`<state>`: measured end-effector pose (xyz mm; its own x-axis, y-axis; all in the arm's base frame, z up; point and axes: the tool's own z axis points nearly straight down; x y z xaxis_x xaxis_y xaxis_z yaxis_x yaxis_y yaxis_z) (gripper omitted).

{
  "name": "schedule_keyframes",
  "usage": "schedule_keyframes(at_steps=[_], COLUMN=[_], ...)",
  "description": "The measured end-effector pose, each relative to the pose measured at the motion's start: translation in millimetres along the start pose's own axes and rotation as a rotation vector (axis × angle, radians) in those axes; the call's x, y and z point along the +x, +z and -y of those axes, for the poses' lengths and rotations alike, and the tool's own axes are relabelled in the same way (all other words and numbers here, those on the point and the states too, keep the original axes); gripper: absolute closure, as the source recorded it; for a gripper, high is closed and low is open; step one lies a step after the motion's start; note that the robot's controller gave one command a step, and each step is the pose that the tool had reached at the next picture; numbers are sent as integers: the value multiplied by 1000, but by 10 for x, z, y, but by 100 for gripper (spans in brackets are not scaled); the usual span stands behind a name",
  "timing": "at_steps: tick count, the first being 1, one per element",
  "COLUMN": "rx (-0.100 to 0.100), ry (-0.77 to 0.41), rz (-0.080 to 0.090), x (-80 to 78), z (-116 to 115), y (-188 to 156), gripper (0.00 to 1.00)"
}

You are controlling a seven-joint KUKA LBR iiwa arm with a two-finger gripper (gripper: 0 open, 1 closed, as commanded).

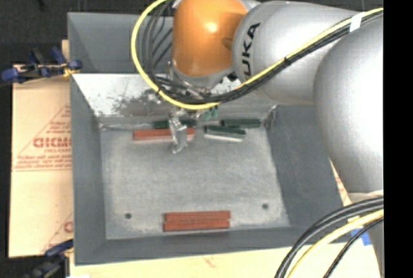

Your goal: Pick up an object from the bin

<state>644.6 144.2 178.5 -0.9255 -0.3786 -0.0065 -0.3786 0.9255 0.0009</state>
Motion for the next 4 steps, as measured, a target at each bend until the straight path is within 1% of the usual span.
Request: schedule_keyframes(at_steps=[1, 2, 3, 4], rx=[1, 1, 1, 0], ry=[-2, -40, -39, -37], rz=[6, 2, 2, -8], x=[-31, 63, 63, 200], z=[99, 266, 266, 322], y=[536, 1052, 1052, 463], gripper=[0, 100, 100, 100])
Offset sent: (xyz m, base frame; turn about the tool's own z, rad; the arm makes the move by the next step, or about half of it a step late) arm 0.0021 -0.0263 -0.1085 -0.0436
